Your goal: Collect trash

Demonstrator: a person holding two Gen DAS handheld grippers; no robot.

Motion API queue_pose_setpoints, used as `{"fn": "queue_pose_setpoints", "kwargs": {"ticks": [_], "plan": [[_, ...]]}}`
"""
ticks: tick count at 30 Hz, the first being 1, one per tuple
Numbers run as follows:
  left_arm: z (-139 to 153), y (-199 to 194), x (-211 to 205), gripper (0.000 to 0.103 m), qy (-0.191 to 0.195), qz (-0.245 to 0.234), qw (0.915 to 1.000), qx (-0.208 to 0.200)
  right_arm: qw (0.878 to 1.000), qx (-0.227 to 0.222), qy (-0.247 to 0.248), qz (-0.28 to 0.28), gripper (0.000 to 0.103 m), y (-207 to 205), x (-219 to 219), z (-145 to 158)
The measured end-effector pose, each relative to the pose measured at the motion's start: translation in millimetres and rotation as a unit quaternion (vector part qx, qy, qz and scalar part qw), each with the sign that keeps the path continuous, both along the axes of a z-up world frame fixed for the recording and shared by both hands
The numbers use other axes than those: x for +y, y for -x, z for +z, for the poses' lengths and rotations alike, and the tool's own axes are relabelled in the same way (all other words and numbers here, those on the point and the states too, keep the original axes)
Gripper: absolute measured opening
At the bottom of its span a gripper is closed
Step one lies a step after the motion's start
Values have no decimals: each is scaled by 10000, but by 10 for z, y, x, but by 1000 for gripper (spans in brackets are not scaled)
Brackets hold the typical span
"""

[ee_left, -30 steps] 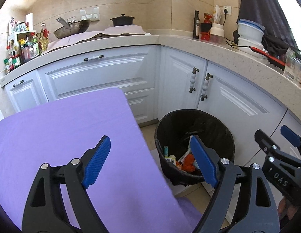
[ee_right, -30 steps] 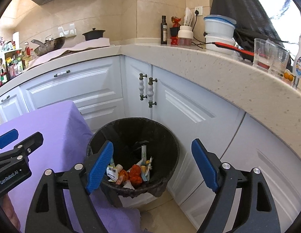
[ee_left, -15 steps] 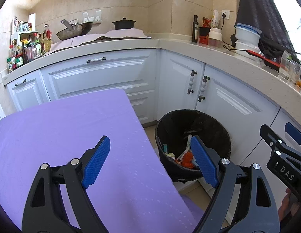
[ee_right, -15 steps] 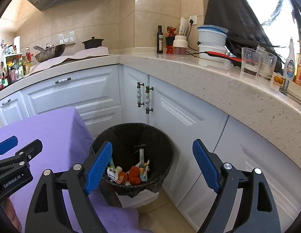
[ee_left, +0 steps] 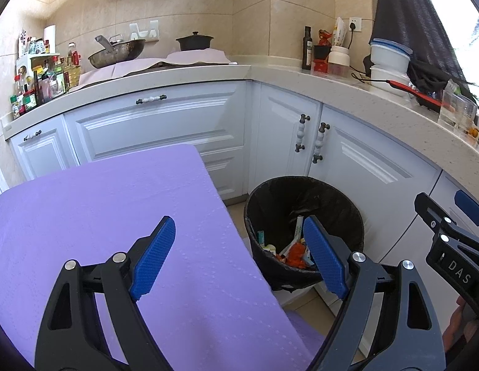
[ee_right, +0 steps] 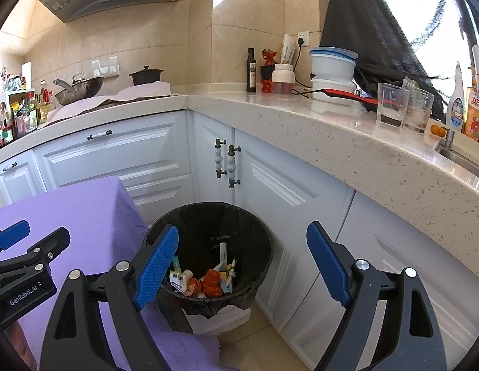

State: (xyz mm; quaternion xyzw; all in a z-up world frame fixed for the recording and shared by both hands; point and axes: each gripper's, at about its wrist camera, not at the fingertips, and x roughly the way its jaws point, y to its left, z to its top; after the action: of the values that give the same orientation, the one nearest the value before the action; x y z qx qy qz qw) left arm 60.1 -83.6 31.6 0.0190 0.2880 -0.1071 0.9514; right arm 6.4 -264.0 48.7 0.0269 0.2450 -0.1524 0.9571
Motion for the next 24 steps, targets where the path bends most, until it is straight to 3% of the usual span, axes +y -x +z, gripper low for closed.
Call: {"fn": "queue_pose_setpoints", "kwargs": {"ticks": [24], "plan": [[3, 15, 30, 83, 19, 10, 10000, 4, 10000, -24, 28, -15, 83, 13, 6, 25]]}}
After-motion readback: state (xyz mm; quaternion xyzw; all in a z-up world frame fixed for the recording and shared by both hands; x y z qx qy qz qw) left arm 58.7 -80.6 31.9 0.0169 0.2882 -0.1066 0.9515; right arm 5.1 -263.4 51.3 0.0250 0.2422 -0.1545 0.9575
